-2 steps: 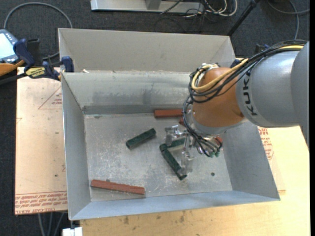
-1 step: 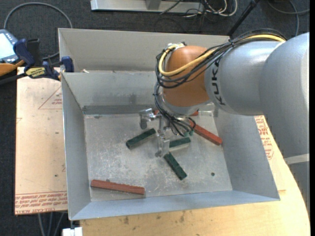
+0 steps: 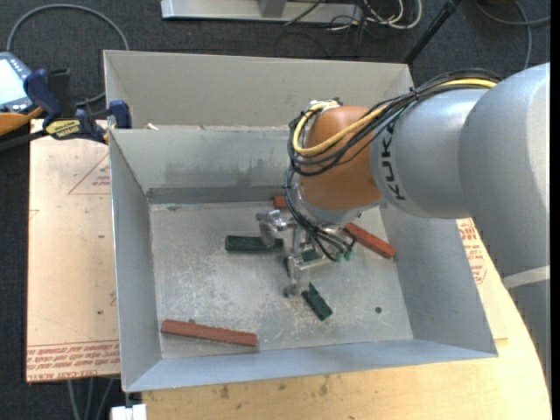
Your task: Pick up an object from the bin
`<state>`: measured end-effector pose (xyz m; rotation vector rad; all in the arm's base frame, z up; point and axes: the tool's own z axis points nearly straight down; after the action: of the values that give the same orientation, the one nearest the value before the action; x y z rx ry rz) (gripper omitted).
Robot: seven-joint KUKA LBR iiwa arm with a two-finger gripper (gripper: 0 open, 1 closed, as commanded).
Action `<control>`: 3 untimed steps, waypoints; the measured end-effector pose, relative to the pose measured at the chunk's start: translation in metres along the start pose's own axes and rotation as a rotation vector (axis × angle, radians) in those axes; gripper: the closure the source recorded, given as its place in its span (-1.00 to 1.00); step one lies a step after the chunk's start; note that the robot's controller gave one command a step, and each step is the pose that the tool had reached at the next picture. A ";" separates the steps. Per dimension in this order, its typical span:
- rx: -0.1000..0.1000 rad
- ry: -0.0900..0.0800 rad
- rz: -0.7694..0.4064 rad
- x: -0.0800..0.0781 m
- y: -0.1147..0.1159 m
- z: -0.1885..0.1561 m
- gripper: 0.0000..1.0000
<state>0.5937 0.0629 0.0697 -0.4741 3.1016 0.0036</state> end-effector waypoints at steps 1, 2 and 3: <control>-0.003 -0.003 0.123 0.010 0.098 -0.065 -1.00; 0.002 0.007 -0.026 0.025 0.026 0.001 -1.00; 0.008 -0.007 0.087 0.008 -0.081 -0.076 -1.00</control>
Offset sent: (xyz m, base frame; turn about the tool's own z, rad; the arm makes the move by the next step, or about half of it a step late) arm -0.0389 0.0843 0.0625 0.1305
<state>0.6097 -0.0170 0.1456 -0.3376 3.1113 -0.0063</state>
